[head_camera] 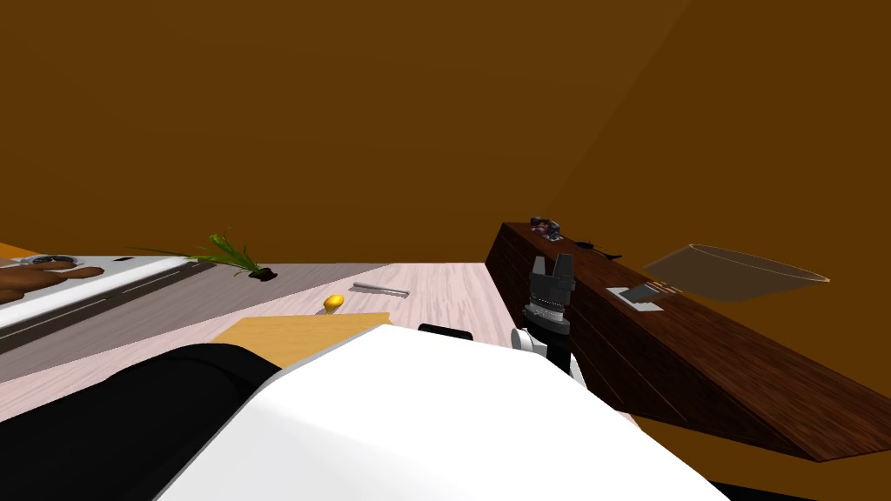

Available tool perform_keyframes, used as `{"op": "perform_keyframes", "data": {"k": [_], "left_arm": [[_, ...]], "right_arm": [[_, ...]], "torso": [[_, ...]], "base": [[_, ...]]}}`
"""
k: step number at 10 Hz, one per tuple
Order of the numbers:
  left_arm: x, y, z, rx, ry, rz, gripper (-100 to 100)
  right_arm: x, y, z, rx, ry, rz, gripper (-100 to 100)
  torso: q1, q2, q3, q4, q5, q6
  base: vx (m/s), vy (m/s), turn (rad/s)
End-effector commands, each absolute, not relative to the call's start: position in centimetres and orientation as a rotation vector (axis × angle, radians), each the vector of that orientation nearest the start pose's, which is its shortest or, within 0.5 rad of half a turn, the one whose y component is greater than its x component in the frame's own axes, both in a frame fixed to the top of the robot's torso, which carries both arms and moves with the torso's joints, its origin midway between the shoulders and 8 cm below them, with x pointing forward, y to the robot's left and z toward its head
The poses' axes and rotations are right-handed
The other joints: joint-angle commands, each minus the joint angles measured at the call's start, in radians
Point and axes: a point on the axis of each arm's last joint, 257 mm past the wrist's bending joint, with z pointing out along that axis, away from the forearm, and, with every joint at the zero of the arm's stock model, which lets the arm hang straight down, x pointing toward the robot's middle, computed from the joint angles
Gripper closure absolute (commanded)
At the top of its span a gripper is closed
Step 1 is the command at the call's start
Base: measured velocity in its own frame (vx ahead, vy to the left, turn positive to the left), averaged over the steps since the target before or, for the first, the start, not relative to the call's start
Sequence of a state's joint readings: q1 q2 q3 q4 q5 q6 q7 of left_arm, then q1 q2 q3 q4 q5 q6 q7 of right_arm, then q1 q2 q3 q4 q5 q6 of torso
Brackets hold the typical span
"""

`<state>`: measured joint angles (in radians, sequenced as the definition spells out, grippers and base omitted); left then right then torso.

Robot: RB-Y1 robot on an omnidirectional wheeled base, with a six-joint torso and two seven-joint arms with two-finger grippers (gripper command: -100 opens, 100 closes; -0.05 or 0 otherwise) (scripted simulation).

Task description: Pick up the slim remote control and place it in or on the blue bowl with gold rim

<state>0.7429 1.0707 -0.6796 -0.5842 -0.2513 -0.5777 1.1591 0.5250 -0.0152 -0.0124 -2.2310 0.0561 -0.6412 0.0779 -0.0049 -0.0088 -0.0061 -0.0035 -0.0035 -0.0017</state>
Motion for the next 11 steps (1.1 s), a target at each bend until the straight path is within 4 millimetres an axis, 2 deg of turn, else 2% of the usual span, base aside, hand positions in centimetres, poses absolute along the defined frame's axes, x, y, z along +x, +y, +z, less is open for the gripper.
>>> {"op": "perform_keyframes", "data": {"k": [1, 2, 4, 5, 6, 8, 9, 10, 11], "left_arm": [[-22.9, 65.9, -43.9, -2.17, 2.191, 0.222, 100], [-21.9, 64.6, -44.8, -2.171, 2.205, 0.165, 100], [-22.9, 65.9, -43.9, -2.169, 2.191, 0.222, 100], [-22.8, 67.8, -41.9, -2.15, 2.198, 0.25, 100], [-22.6, 68.6, -40.9, -2.141, 2.202, 0.261, 100], [-22.6, 68.6, -40.9, -2.141, 2.202, 0.261, 100], [-22.2, 70.0, -39.0, -2.125, 2.211, 0.278, 100], [-22.2, 70.0, -39.0, -2.125, 2.211, 0.278, 100], [-22.0, 70.7, -38.2, -2.118, 2.216, 0.284, 100]], "right_arm": [[32.8, -27.3, 2.0, 0.522, 0.629, 1.194, 0], [32.8, -27.3, 2.0, 0.522, 0.629, 1.194, 0], [32.8, -27.3, 2.0, 0.522, 0.629, 1.194, 0], [32.8, -27.3, 2.0, 0.522, 0.629, 1.194, 0], [32.8, -27.3, 2.0, 0.522, 0.629, 1.194, 0], [32.8, -27.3, 2.0, 0.522, 0.629, 1.194, 0], [32.8, -27.3, 2.0, 0.522, 0.629, 1.194, 0], [32.8, -27.3, 2.0, 0.522, 0.629, 1.194, 0], [32.8, -27.3, 2.0, 0.522, 0.629, 1.194, 0]], "torso": [[0.0, 0.0, 0.0, 0.0, 0.0, 0.0], [-0.001, -0.001, -0.001, 0.0, -0.002, 0.001], [-0.001, 0.001, 0.001, 0.001, 0.0, 0.0], [-0.001, 0.003, 0.002, 0.001, -0.001, -0.001], [-0.002, 0.002, 0.001, 0.0, -0.002, 0.001], [-0.003, -0.001, 0.0, 0.0, -0.001, 0.0], [-0.003, 0.001, 0.001, 0.001, -0.001, 0.0], [-0.003, 0.0, 0.0, 0.0, -0.003, 0.001], [-0.005, 0.0, 0.0, 0.0, -0.003, 0.0]], "base": [[0.058, -0.016, -0.008], [0.051, -0.014, -0.019], [0.013, -0.005, -0.008], [0.03, -0.022, 0.005], [0.061, -0.028, -0.021], [0.035, -0.017, -0.006], [0.042, -0.032, -0.005], [0.043, -0.027, -0.012], [0.037, -0.036, -0.014]]}}
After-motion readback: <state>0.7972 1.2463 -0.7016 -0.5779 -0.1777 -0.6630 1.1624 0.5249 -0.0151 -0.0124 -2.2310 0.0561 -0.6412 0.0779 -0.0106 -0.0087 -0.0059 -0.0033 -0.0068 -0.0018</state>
